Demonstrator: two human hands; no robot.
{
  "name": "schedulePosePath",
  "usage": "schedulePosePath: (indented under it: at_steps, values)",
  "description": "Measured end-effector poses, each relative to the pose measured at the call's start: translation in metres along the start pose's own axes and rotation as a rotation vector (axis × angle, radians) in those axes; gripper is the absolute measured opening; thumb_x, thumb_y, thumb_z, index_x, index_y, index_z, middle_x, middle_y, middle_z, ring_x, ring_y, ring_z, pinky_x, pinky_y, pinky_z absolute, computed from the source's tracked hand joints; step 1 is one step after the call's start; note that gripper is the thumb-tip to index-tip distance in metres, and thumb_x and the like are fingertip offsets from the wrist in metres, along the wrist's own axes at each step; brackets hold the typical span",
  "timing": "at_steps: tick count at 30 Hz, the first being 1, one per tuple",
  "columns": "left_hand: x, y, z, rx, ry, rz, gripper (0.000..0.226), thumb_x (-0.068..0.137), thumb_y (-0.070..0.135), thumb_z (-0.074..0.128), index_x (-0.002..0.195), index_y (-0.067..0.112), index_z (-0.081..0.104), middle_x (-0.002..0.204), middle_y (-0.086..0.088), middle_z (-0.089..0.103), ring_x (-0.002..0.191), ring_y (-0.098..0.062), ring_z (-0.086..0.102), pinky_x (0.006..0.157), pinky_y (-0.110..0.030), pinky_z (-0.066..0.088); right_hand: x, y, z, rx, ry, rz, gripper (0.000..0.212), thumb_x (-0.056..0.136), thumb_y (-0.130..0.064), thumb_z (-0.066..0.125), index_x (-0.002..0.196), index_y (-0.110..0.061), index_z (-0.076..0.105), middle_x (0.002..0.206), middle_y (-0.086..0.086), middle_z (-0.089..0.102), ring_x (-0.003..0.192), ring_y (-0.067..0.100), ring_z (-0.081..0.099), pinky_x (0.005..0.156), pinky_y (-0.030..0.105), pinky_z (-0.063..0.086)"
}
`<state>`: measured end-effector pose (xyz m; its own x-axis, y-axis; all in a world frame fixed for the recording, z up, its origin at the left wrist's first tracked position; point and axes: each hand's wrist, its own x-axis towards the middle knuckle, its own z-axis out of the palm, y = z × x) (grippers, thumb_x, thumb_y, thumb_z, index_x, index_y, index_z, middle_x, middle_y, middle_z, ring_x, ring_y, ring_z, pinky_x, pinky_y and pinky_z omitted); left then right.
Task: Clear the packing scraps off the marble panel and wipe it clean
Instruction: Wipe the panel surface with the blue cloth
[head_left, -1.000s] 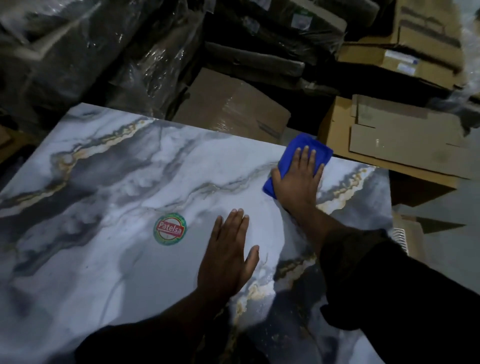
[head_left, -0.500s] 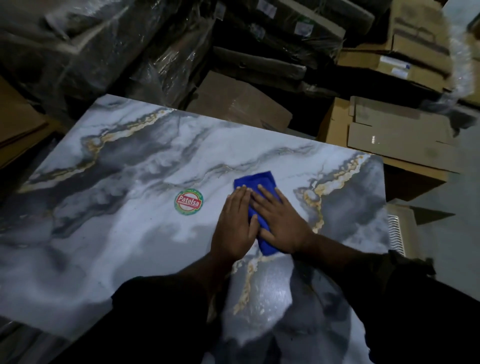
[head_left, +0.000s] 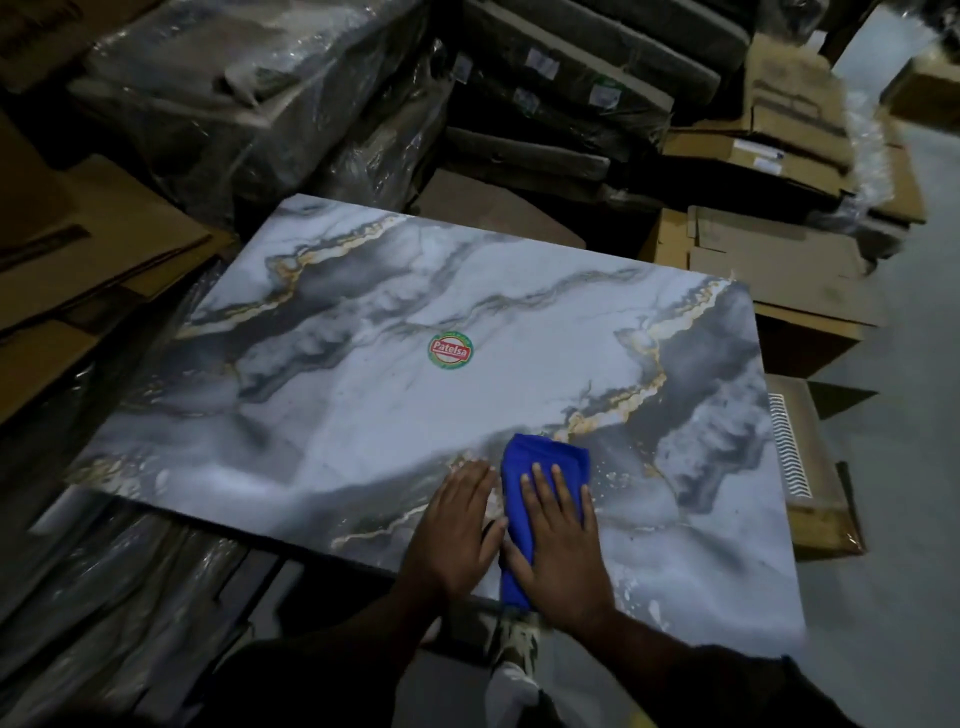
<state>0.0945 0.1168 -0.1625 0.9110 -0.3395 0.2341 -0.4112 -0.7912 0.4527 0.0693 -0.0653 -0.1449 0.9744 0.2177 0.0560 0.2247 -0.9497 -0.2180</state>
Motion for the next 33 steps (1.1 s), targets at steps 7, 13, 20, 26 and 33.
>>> schedulePosePath:
  at_steps: [7,13,20,26,33]
  values:
    - [-0.031,-0.030,-0.026,-0.003,-0.024,-0.095,0.059,0.101,0.043,0.044,0.152,0.012,0.046,0.161,-0.005,0.040,0.150,-0.020,0.036,0.121,-0.039,0.031,0.001,-0.085,0.011,0.008,0.007,0.397,0.082,0.093,-0.058,0.034,0.158,-0.008,0.032,0.166,0.013,0.026,0.155,0.034,0.019,0.120,0.063,0.021]
    - [-0.015,-0.041,-0.034,-0.030,0.015,-0.127,0.059,0.103,0.045,0.037,0.146,0.008,0.052,0.156,-0.009,0.047,0.147,-0.022,0.040,0.122,-0.038,0.031,0.028,-0.104,0.017,0.024,0.032,0.585,0.090,0.089,-0.060,0.036,0.158,-0.003,0.024,0.166,0.017,0.023,0.156,0.033,0.012,0.123,0.061,0.013]
    - [0.029,-0.058,-0.031,-0.010,0.019,-0.142,0.060,0.105,0.043,0.034,0.149,0.005,0.048,0.158,-0.010,0.044,0.150,-0.022,0.036,0.126,-0.037,0.019,0.107,-0.087,0.023,-0.006,0.065,0.637,0.087,0.092,-0.056,0.031,0.159,0.000,0.021,0.166,0.020,0.020,0.155,0.036,0.015,0.122,0.063,0.010]
    - [0.096,-0.086,-0.027,-0.022,0.038,-0.141,0.059,0.106,0.043,0.036,0.149,0.004,0.048,0.157,-0.011,0.045,0.149,-0.023,0.036,0.125,-0.041,0.024,0.185,-0.069,0.026,-0.046,0.085,0.691,0.088,0.094,-0.058,0.028,0.159,-0.001,0.019,0.167,0.018,0.017,0.156,0.034,0.010,0.123,0.061,0.006]
    - [0.190,-0.118,-0.020,-0.033,0.051,-0.160,0.063,0.106,0.046,0.033,0.150,0.003,0.046,0.159,-0.012,0.042,0.151,-0.023,0.033,0.124,-0.046,0.026,0.297,-0.031,0.027,-0.048,0.096,0.682,0.088,0.094,-0.060,0.025,0.159,-0.001,0.019,0.167,0.018,0.018,0.156,0.034,0.010,0.123,0.062,0.006]
